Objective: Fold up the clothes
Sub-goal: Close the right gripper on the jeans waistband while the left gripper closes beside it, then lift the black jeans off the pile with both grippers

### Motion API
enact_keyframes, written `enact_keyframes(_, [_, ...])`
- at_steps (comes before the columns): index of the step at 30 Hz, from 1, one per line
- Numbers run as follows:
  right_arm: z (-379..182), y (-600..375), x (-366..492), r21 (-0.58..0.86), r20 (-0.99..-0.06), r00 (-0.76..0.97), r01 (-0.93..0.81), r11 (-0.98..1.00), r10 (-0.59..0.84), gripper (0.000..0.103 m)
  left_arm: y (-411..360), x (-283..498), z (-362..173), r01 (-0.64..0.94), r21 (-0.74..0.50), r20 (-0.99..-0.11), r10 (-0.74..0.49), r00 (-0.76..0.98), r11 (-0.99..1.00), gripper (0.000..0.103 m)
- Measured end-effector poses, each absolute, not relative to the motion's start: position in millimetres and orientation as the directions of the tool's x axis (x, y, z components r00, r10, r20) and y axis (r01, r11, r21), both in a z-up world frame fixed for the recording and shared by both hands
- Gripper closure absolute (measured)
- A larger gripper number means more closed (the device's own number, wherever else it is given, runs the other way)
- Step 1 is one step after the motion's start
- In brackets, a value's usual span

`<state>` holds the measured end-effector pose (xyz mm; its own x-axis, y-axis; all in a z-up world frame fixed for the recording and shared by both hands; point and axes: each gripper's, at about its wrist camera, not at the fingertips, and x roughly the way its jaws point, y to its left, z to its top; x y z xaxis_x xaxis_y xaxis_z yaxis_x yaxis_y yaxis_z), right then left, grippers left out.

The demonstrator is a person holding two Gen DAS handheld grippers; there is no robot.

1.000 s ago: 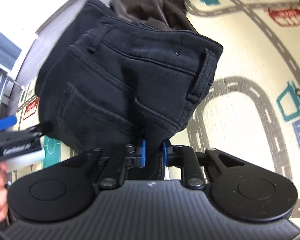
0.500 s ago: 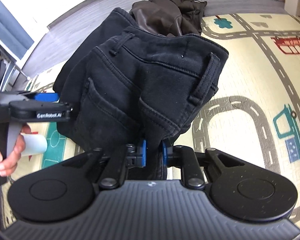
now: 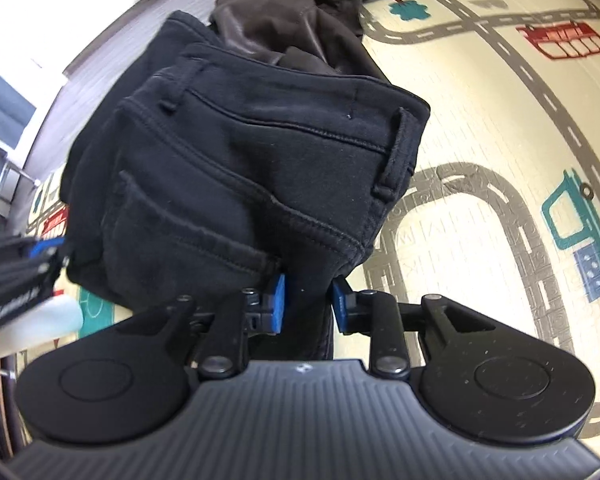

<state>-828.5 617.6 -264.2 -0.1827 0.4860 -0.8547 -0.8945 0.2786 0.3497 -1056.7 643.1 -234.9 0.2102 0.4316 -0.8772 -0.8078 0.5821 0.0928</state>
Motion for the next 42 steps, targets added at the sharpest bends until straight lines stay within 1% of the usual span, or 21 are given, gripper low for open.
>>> enact_keyframes(4, [-273.2, 617.7, -822.1, 0.379, -0.845, -0.202, -0.88, 0.287, 0.495, 0.073, 645.8, -1052.3, -238.0, -0.785, 0.102, -0.886, 0.414, 0.208, 0.611, 0.096])
enact_keyframes(5, [-271.9, 615.4, -819.5, 0.396, -0.831, -0.221, -0.879, 0.264, 0.51, 0.073, 647.1, -1051.3, -239.8, -0.782, 0.116, -0.889, 0.415, 0.194, 0.613, 0.096])
enact_keyframes(9, [-263.6, 603.7, -811.8, 0.418, -0.788, -0.261, -0.891, 0.175, 0.557, 0.084, 645.1, -1041.2, -249.7, -0.754, 0.187, -0.892, 0.43, 0.138, 0.63, 0.094])
enact_keyframes(12, [-259.1, 603.7, -815.0, 0.385, -0.796, -0.25, -0.912, 0.142, 0.551, 0.085, 646.0, -1031.9, -257.5, -0.752, 0.225, -0.889, 0.447, 0.103, 0.62, 0.088])
enact_keyframes(14, [-257.0, 606.0, -816.6, 0.376, -0.803, -0.241, -0.915, 0.149, 0.545, 0.085, 648.4, -1030.8, -261.2, -0.767, 0.218, -0.888, 0.449, 0.101, 0.604, 0.09])
enact_keyframes(15, [-256.0, 607.2, -817.3, 0.372, -0.806, -0.236, -0.915, 0.154, 0.542, 0.085, 650.4, -1030.2, -262.9, -0.775, 0.207, -0.887, 0.449, 0.108, 0.597, 0.095])
enact_keyframes(16, [-255.1, 608.5, -818.0, 0.368, -0.81, -0.232, -0.916, 0.16, 0.539, 0.085, 651.1, -1030.3, -263.4, -0.78, 0.204, -0.885, 0.452, 0.11, 0.591, 0.096])
enact_keyframes(19, [-252.5, 608.6, -816.2, 0.374, -0.81, -0.23, -0.911, 0.172, 0.54, 0.087, 647.9, -1032.7, -260.8, -0.788, 0.21, -0.879, 0.465, 0.108, 0.579, 0.097])
enact_keyframes(21, [-250.5, 606.3, -815.1, 0.375, -0.806, -0.227, -0.91, 0.175, 0.546, 0.089, 645.1, -1034.2, -257.1, -0.791, 0.212, -0.876, 0.47, 0.106, 0.574, 0.097])
enact_keyframes(24, [-244.9, 601.4, -815.3, 0.377, -0.805, -0.216, -0.906, 0.195, 0.553, 0.091, 642.9, -1038.6, -246.4, -0.812, 0.183, -0.88, 0.46, 0.116, 0.554, 0.097])
enact_keyframes(27, [-236.4, 594.5, -810.1, 0.412, -0.796, -0.227, -0.882, 0.228, 0.561, 0.093, 637.6, -1042.7, -232.6, -0.823, 0.152, -0.889, 0.44, 0.129, 0.548, 0.097])
enact_keyframes(31, [-217.2, 579.6, -799.0, 0.437, -0.781, -0.238, -0.869, 0.232, 0.577, 0.094, 623.0, -1044.6, -213.3, -0.815, 0.089, -0.909, 0.382, 0.169, 0.573, 0.097])
enact_keyframes(35, [-198.5, 561.6, -784.8, 0.45, -0.775, -0.249, -0.862, 0.232, 0.58, 0.094, 598.1, -1041.7, -196.8, -0.804, 0.026, -0.921, 0.328, 0.212, 0.594, 0.097])
enact_keyframes(42, [-161.1, 523.4, -754.5, 0.47, -0.782, -0.27, -0.848, 0.247, 0.561, 0.094, 545.6, -1028.3, -162.6, -0.762, -0.048, -0.91, 0.286, 0.3, 0.646, 0.097])
